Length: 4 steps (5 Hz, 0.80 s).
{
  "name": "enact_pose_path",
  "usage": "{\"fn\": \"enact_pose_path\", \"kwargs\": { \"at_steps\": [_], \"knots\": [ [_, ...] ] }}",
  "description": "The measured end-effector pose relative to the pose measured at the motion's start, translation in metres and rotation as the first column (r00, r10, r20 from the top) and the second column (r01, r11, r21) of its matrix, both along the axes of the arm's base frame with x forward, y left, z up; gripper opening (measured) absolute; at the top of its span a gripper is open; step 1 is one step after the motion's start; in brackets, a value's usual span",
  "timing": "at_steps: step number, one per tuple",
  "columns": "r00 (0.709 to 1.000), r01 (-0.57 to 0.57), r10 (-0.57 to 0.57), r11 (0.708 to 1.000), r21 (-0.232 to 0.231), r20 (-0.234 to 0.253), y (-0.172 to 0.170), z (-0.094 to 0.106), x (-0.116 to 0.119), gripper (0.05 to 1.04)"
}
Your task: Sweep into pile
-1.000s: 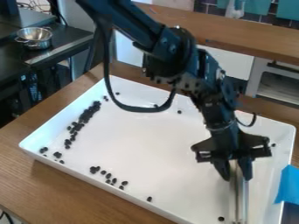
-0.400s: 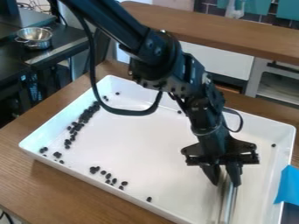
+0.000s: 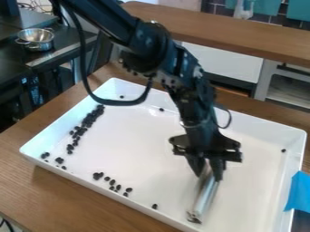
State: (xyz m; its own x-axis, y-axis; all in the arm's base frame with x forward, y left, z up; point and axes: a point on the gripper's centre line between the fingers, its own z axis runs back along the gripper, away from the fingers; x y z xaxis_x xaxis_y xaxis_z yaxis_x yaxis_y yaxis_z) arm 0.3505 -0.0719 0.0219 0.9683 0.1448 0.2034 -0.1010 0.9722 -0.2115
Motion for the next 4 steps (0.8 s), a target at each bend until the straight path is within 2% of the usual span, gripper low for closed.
{"fn": "enact_pose_path", "kwargs": {
  "at_steps": [1, 4],
  "knots": [
    [0.999, 0.031, -0.030, 0.999, 0.034, -0.033, 0.030, 0.001, -0.002, 0.370],
    [0.993, 0.058, -0.050, 0.995, 0.078, -0.107, 0.116, 0.000, -0.024, 0.370]
  ]
}}
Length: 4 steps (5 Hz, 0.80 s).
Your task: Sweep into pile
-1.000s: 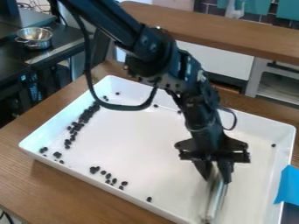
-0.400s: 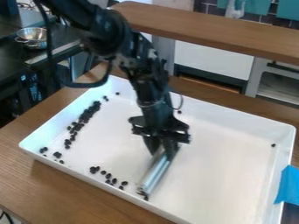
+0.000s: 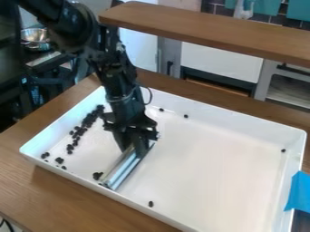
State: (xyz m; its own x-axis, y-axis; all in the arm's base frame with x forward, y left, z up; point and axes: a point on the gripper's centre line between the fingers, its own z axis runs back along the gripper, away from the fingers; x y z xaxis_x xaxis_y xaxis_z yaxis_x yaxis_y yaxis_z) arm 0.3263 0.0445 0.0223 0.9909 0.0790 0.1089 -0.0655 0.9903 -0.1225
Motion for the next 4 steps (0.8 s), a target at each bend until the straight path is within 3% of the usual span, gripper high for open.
{"fn": "enact_pose_path", "kwargs": {
  "at_steps": [3, 4],
  "knots": [
    [1.000, -0.006, 0.008, 0.995, 0.101, -0.019, 0.085, 0.018, -0.008, 0.370],
    [0.999, -0.050, 0.050, 0.996, 0.078, -0.002, 0.087, 0.021, -0.005, 0.370]
  ]
}}
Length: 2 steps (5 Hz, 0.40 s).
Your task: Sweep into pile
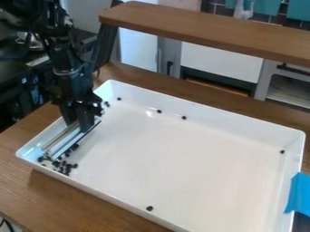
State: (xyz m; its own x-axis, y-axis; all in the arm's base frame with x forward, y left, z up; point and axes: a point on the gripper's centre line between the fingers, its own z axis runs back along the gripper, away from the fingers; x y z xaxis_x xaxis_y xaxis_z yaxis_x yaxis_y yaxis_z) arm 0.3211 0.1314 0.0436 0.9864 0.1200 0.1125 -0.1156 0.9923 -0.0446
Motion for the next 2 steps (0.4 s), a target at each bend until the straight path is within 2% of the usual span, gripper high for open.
{"fn": "enact_pose_path", "kwargs": {
  "at_steps": [1, 2],
  "knots": [
    [0.995, -0.102, 0.103, 0.988, -0.113, 0.003, -0.021, 0.007, 0.007, 0.370],
    [0.975, -0.207, 0.220, 0.952, -0.224, 0.035, -0.065, 0.024, 0.026, 0.370]
  ]
}}
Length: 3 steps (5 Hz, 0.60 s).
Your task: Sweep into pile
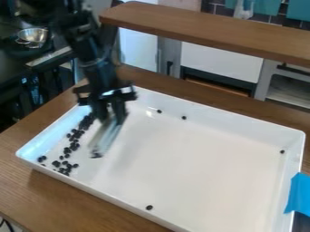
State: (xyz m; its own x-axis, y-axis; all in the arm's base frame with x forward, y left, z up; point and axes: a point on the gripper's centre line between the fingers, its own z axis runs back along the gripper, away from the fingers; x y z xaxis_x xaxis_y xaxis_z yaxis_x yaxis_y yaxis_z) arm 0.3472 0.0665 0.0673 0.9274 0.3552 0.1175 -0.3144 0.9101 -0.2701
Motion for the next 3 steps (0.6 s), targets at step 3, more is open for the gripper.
{"fn": "enact_pose_path", "kwargs": {
  "at_steps": [3],
  "knots": [
    [0.999, -0.038, 0.038, 0.999, -0.011, 0.025, -0.147, -0.005, 0.013, 0.370]
  ]
}}
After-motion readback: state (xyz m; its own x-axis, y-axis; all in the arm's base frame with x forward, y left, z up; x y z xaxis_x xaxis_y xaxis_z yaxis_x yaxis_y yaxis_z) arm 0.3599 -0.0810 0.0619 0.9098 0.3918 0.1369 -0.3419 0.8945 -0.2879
